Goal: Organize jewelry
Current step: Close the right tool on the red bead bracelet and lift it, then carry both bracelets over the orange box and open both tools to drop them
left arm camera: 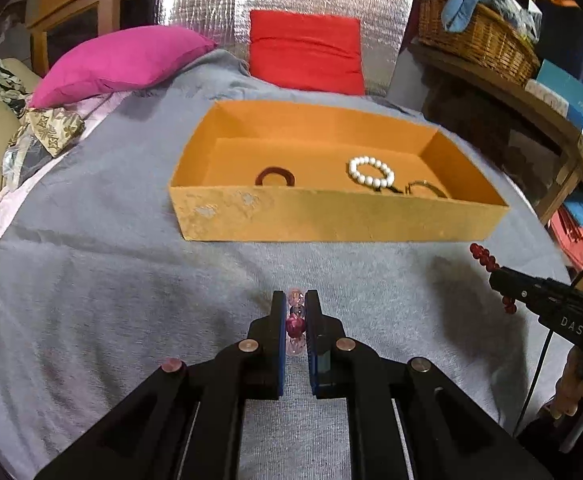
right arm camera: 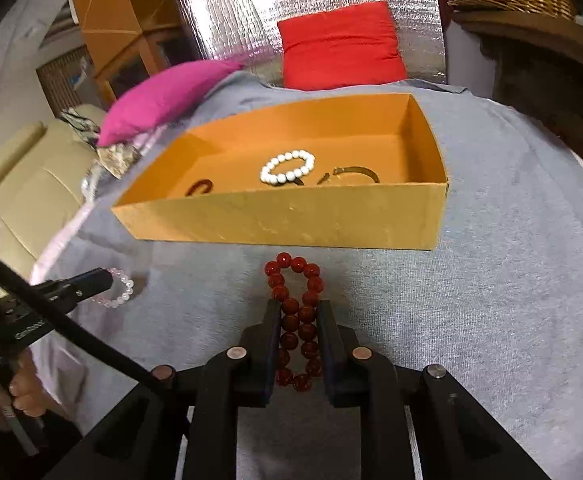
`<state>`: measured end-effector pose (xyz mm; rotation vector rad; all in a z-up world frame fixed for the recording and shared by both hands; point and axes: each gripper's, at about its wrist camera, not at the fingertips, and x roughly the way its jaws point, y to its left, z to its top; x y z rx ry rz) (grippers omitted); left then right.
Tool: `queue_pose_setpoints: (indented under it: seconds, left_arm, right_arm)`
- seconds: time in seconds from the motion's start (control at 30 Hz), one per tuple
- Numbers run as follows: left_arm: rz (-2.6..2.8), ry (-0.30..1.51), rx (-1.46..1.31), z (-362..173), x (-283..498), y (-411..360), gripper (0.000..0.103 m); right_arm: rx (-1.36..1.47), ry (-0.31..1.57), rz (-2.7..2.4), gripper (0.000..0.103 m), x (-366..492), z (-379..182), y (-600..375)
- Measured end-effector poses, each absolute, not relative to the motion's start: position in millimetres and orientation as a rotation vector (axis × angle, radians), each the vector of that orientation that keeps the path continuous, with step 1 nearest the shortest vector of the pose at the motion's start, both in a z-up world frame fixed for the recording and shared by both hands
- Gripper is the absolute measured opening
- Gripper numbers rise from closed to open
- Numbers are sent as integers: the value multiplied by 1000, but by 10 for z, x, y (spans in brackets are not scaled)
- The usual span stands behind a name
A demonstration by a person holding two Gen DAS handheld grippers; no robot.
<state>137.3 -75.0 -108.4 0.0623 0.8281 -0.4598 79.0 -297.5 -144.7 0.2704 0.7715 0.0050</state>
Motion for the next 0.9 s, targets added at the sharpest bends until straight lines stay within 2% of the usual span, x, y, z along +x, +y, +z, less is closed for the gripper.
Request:
queue_pose_setpoints:
  seconds: [0.5,0.9]
  left_arm:
    - [-352,681,119,-802,1221,-813,9]
    - [-283,586,166,-573,1120,-879,9]
  right_arm:
    - [323,603,58,20,531,-1110,-2943]
    - [306,566,47,20,562,-1040,-2783]
